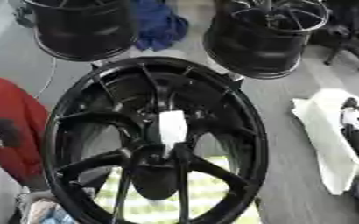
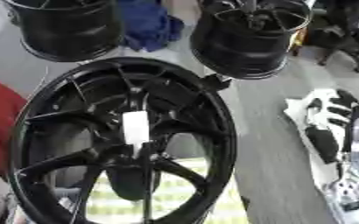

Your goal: Pull the pin out of the wheel hub.

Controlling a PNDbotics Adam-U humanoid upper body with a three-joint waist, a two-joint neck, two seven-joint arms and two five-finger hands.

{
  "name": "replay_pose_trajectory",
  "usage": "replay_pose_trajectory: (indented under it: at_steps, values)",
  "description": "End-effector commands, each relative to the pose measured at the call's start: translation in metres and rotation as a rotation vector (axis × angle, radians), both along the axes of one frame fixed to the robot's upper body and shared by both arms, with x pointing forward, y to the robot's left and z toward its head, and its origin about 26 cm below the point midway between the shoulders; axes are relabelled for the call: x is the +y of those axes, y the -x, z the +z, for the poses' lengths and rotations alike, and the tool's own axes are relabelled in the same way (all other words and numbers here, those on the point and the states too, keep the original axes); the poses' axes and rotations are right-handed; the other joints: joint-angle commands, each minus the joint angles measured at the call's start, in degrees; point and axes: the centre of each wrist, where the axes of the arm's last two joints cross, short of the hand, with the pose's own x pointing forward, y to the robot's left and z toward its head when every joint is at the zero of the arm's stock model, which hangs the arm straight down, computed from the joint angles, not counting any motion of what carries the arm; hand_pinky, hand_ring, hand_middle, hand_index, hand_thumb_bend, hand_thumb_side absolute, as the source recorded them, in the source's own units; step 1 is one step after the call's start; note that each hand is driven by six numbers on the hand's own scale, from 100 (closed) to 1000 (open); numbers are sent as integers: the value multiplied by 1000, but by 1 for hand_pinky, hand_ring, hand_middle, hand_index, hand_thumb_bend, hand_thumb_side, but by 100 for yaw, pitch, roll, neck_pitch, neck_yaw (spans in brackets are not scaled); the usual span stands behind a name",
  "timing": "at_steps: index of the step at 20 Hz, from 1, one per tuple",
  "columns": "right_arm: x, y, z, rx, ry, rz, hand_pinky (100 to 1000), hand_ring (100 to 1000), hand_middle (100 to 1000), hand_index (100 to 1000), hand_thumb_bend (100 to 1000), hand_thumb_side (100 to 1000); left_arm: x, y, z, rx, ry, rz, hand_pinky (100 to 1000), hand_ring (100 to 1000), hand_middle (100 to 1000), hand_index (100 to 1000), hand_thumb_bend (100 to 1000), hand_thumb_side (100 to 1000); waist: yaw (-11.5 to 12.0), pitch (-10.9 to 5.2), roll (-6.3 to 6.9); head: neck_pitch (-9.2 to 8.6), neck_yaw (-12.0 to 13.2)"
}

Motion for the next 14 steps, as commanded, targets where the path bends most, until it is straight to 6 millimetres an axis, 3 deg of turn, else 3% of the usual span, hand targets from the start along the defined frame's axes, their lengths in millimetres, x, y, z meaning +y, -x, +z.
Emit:
replay_pose_trajectory:
  at_steps: [1,8,14]
  values:
    - [7,15,53,3,203,150,731,758,746,886,175,462,2,0,12,-14,-37,-2,719,733,671,818,100,899,14,-113,6,20,-3]
    - [40,14,118,79,432,526,742,763,759,900,170,445,2,0,12,-9,-43,-9,719,734,671,818,100,898,73,-161,-24,56,-44]
    - [79,18,149,165,571,740,770,806,804,926,201,424,1,-1,13,-13,-51,-14,719,734,671,818,100,898,131,-136,-50,69,-76]
